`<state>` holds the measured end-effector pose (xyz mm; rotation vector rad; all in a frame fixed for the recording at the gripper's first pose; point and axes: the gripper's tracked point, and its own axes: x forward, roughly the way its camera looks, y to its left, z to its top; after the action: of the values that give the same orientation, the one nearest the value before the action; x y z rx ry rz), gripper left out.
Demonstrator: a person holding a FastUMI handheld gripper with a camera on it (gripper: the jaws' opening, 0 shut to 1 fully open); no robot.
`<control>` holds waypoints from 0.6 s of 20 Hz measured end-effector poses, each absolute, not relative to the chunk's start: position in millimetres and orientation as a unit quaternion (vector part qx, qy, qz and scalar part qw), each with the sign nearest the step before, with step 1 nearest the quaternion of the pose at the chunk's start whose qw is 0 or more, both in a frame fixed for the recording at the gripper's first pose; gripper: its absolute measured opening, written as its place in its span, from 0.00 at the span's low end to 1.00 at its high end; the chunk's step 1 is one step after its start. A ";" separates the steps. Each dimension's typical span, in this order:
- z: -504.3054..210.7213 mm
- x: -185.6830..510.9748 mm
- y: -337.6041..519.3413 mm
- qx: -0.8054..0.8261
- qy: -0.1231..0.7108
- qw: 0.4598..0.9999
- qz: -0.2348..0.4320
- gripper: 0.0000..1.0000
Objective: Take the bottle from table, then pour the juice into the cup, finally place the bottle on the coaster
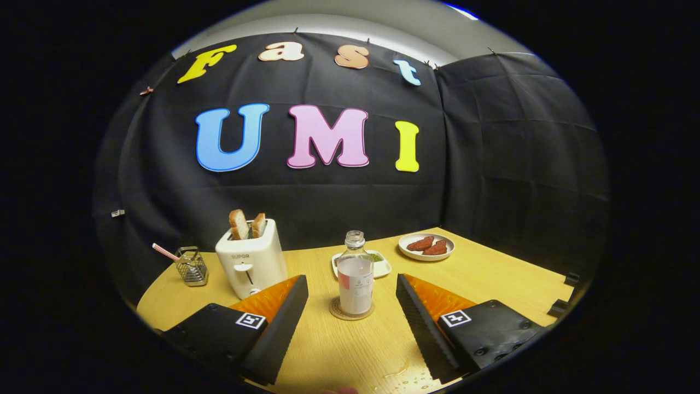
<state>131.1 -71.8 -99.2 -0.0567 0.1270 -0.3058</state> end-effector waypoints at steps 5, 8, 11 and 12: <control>-53.9 105.0 -50.4 -0.030 0.038 0.993 -0.108 0.99; -35.4 95.6 -46.2 -0.035 0.035 0.996 -0.078 0.99; -24.3 80.6 -47.6 -0.029 0.037 0.997 -0.060 0.99; -20.9 76.9 -47.3 -0.027 0.038 0.997 -0.056 0.99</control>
<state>76.9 -47.3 -20.9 -0.0548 0.0758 -0.1115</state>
